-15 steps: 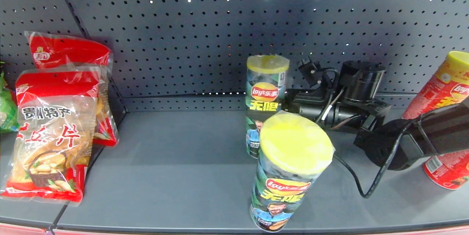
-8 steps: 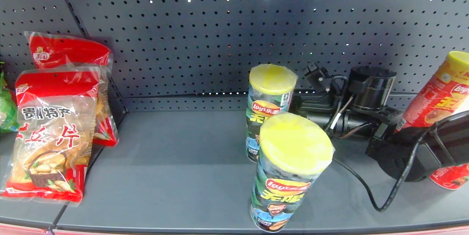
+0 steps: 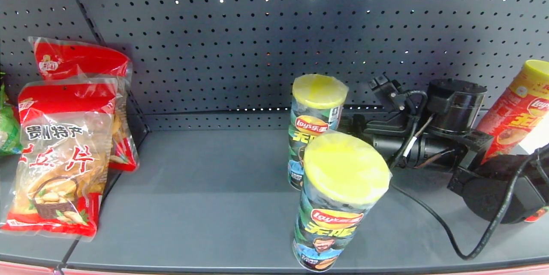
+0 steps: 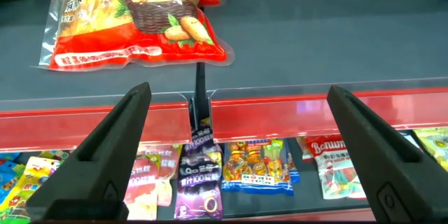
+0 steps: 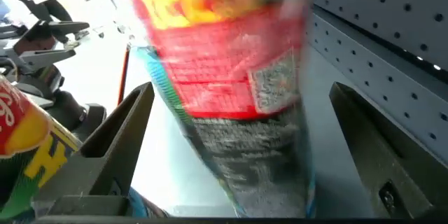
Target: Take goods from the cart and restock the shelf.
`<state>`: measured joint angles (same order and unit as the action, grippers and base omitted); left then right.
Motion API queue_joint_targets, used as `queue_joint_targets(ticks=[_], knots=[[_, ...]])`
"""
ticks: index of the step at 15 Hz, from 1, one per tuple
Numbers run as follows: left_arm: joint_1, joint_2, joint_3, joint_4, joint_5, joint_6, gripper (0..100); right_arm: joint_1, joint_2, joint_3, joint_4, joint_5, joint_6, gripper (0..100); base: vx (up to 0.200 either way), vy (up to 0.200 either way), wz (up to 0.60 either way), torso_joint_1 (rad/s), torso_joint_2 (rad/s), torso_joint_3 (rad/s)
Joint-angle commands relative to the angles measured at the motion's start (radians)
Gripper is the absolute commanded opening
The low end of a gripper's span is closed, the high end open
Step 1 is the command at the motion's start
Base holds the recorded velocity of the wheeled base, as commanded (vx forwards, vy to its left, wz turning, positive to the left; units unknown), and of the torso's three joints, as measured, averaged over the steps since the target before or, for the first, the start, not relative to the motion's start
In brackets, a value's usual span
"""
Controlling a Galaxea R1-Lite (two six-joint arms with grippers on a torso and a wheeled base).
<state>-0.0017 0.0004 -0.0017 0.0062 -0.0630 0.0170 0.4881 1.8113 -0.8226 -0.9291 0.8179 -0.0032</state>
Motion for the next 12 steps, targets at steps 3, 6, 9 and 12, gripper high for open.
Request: queue_joint_targets(ticks=[3,6,9,12], knots=[[0.0,0.0,0.0,0.0,0.0,0.0,100,-0.052,-0.007,0.013,0.001,0.0,-0.003,100,0.0,0.0,0.0,0.0,0.0,0.0],[0.0,0.0,0.0,0.0,0.0,0.0,100,-0.083,-0.015,0.026,0.001,0.001,-0.003,100,0.0,0.0,0.0,0.0,0.0,0.0],[0.0,0.0,0.0,0.0,0.0,0.0,100,-0.095,-0.017,0.026,0.001,0.001,-0.003,100,0.0,0.0,0.0,0.0,0.0,0.0],[0.0,0.0,0.0,0.0,0.0,0.0,100,-0.103,-0.029,0.043,0.001,0.001,-0.003,100,0.0,0.0,0.0,0.0,0.0,0.0]])
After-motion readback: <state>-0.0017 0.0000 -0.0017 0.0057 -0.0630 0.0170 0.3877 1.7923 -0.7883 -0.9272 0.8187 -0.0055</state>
